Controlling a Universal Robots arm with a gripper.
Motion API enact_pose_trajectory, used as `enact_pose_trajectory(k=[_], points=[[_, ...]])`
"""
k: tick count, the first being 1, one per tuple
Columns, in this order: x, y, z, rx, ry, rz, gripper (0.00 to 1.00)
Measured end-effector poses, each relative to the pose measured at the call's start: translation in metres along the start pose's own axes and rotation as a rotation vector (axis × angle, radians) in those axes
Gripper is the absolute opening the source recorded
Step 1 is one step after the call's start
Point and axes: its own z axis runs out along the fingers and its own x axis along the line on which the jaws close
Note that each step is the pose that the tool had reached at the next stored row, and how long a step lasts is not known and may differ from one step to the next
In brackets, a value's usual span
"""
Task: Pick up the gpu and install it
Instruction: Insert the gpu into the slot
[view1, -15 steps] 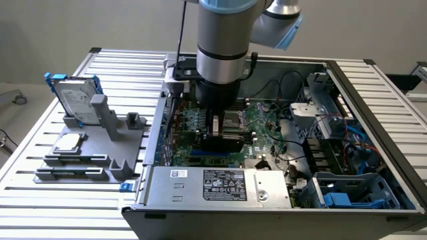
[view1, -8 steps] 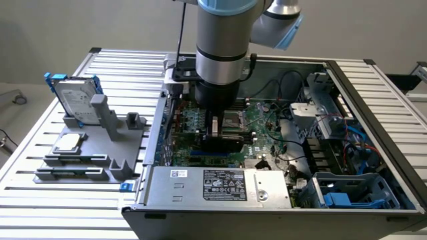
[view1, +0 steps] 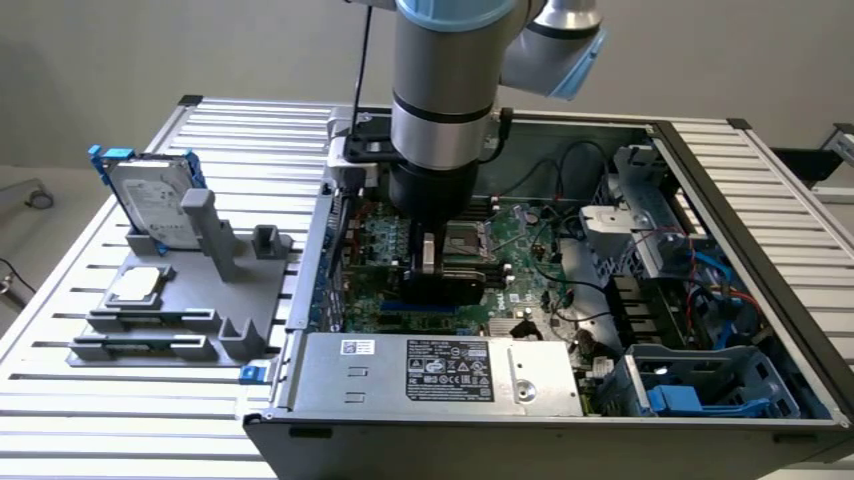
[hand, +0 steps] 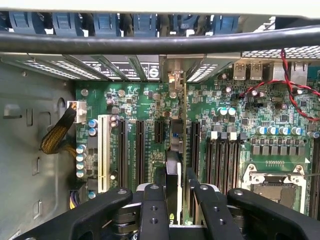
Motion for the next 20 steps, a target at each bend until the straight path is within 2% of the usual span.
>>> enact_pose_trajectory(k=[14, 20], points=[[0.0001, 0.0001, -0.0025, -0.0131, -0.0003, 0.000, 0.26], [0.0008, 0.0001, -0.0027, -0.0144, -0.0002, 0.000, 0.26]])
